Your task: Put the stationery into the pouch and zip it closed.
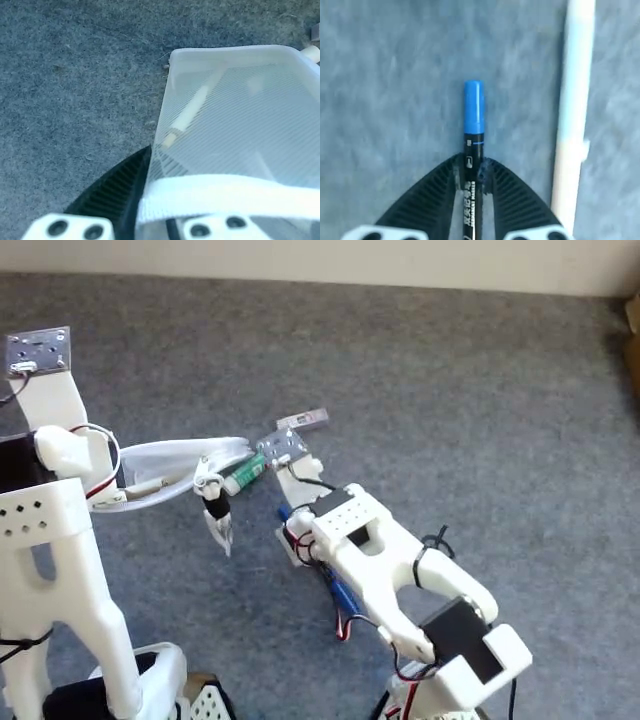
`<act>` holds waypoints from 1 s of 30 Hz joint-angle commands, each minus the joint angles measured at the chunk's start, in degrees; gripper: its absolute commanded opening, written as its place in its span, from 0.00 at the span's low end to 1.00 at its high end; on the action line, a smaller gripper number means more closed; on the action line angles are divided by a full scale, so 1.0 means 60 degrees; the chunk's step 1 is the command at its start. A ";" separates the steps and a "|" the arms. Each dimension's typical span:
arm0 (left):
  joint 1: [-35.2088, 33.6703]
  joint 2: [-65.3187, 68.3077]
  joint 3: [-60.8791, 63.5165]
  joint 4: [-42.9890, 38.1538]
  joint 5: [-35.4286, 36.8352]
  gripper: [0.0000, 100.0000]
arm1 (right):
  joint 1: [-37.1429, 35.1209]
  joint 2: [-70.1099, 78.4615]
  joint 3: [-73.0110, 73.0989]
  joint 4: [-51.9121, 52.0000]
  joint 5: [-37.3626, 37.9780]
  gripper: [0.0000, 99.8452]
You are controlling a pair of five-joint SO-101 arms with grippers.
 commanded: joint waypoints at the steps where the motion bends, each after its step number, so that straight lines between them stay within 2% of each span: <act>1: -0.0139 0.0374 0.0198 0.0044 0.0073 0.01 | 0.0022 -0.0901 -0.0212 0.1853 0.0103 0.00; 4: -0.0139 0.0374 0.0198 0.0044 0.0073 0.01 | 0.0007 -0.0989 -0.0212 0.2454 0.0103 0.02; 10: -0.0139 0.0374 0.0198 0.0044 0.0073 0.01 | 0.0007 -0.1004 -0.0212 0.2879 0.0088 0.20; 16: -0.0139 0.0374 0.0198 0.0044 0.0073 0.01 | -0.0388 -0.0960 -0.0300 0.2425 0.0059 0.17; 21: -0.0154 0.0374 0.0315 0.0044 0.0059 0.01 | -0.0418 -0.0945 -0.0212 0.1018 0.0088 0.11; 25: -0.0154 0.0374 0.0359 0.0029 0.0059 0.01 | -0.0462 -0.1004 0.0154 0.0989 0.0103 0.01; 30: -0.0154 0.0374 0.0359 0.0029 0.0059 0.01 | -0.0476 -0.1062 0.0256 0.1692 0.0103 0.01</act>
